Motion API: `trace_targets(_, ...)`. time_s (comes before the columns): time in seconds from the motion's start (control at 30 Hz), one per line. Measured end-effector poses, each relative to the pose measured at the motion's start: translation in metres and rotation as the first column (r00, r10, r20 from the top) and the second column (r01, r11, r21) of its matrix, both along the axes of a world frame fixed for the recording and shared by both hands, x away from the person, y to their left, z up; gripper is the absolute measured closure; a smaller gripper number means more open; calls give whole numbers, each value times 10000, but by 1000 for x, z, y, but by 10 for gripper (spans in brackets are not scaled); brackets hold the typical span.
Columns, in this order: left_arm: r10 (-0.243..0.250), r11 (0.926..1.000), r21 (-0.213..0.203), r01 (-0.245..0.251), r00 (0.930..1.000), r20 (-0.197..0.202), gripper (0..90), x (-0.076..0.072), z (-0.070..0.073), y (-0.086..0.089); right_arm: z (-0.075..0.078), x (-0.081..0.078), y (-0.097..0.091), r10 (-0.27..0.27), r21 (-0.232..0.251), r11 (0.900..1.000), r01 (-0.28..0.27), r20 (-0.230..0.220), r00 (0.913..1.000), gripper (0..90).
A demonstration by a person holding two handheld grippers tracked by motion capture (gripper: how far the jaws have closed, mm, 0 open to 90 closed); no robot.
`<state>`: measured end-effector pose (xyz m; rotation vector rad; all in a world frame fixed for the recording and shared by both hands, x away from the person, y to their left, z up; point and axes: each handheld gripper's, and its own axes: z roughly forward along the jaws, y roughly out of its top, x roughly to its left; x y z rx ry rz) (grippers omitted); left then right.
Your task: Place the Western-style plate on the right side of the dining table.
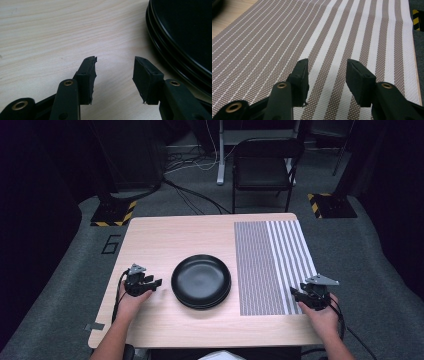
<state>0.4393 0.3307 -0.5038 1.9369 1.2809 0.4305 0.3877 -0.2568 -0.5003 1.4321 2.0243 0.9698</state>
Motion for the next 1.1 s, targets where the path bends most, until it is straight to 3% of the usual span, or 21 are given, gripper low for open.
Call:
trace_targets(0.13, -152, 9997, -188, 151, 9999, -37, 525, 0, 3, -5, 5, -2, 2, 12, 318, 9995, -10, -65, 10000, 555)
trace_targets(0.2, -175, 9986, -493, 165, 9997, -192, 526, 0, 4, -9, 8, -3, 3, -47, 435, 9990, 52, -102, 9999, 568)
trace_targets(0.47, -432, 9988, -257, 424, 9986, -307, 540, 0, 9, -22, 15, -5, 11, 72, 327, 9994, -70, -65, 10000, 593)
trace_targets(1.1, -271, 9959, -872, 240, 9990, -345, 537, 0, 19, -27, 34, 2, 52, 518, 1024, 9933, -526, 104, 9986, 598)
